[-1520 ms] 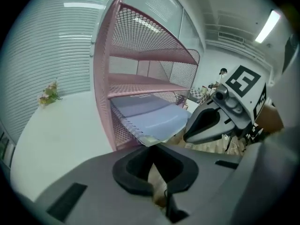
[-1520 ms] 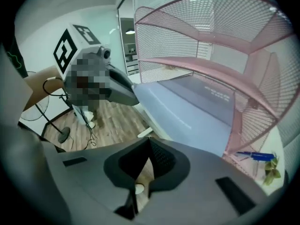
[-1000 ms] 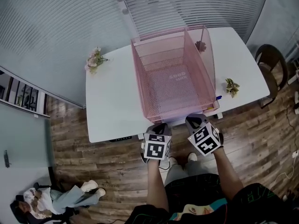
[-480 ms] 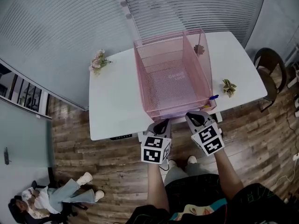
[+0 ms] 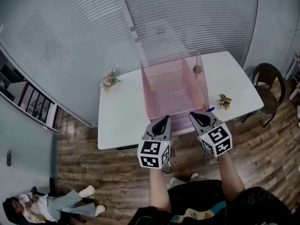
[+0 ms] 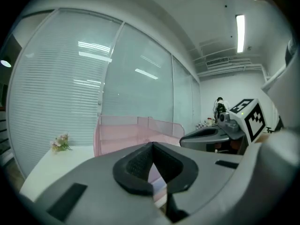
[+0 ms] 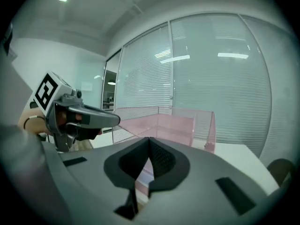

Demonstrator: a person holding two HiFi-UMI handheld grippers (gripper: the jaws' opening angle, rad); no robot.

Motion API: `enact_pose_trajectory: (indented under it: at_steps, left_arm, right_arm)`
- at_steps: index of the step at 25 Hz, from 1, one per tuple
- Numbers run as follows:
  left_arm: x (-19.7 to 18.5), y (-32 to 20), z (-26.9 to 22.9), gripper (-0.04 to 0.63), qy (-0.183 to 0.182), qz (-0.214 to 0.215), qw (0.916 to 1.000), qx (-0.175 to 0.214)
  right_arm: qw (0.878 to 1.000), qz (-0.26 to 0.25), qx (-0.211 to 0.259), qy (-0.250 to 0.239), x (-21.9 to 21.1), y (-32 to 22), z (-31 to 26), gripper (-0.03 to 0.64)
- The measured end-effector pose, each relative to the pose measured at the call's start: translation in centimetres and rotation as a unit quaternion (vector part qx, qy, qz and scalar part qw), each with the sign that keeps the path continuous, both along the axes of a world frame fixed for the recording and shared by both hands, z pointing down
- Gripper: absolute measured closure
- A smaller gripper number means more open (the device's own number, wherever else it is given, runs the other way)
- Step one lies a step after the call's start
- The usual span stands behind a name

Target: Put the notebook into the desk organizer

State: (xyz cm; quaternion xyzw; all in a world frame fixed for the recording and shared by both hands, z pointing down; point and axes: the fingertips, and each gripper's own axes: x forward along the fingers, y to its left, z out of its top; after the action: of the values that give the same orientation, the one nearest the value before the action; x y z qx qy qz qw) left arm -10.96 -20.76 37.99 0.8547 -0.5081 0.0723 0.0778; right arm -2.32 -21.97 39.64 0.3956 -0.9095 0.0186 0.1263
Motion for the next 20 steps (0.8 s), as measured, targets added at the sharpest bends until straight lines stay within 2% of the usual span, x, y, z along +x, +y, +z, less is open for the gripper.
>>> enact_pose_trajectory:
  at_steps: [6, 12, 16, 20]
  left_arm:
    - [-1.6, -0.9, -4.6, 0.597, 0.012, -0.068, 0.9958, 0.059]
    - [-4.3, -0.9, -7.9, 0.595, 0.040, -0.138, 0.9846, 0.100]
    - [-4.3, -0.6, -8.2, 0.597, 0.054, -0.138, 0.9834, 0.106]
    - [-4.2, -0.6, -8.1, 0.597, 0.050, -0.143, 0.9831, 0.103]
  right_arm:
    - [0.998, 0.049, 0.041, -0.018, 2.3, -1.4, -4.4, 0.614]
    - [0.991, 0.097, 0.058, -0.065, 5.6, -2.5, -8.3, 0.614]
    - [0.990, 0.106, 0.062, -0.071, 6.5, -2.2, -8.8, 0.614]
    - [0.989, 0.109, 0.067, -0.068, 6.7, -1.8, -8.9, 0.614]
